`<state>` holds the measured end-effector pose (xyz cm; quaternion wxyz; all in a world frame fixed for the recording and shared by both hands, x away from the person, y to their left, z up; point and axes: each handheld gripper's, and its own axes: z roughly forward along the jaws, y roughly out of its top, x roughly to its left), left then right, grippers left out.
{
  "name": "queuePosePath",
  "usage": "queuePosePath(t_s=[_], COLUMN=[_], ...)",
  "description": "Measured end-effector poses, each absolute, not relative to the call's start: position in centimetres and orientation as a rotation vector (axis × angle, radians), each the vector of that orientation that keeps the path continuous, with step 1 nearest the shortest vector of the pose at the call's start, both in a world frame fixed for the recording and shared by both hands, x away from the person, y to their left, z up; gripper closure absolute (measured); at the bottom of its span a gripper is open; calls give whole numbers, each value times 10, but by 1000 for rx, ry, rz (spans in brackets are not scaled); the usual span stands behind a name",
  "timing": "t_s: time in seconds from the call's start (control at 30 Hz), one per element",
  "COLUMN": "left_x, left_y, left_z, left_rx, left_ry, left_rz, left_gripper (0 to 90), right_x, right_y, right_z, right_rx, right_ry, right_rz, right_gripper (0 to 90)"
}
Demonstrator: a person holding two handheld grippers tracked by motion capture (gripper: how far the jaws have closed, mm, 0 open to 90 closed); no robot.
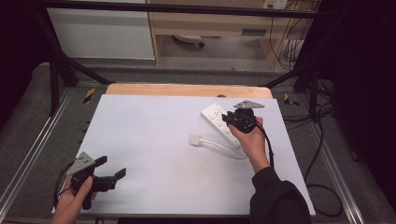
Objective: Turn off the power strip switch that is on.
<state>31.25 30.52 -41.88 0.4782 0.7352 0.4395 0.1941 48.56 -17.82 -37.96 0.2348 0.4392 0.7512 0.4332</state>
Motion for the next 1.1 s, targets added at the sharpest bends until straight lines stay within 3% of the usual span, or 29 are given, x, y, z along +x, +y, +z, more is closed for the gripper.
queuePosePath(t_s=[0.33, 0.47, 1.1], left_x=[312, 312, 313], left_y=[306, 306, 306], left_z=[-419, -419, -419], left_rx=[1795, 1795, 1790], left_ry=[1074, 1075, 1080], left_rz=[475, 475, 479], left_gripper=[62, 62, 62], right_x=[482, 480, 452], right_y=[-180, -181, -201], right_z=[-369, -363, -337], right_rx=[1280, 1289, 1215], right_ry=[2007, 1985, 1941], right_rz=[1201, 1213, 1304], right_gripper=[186, 77, 34])
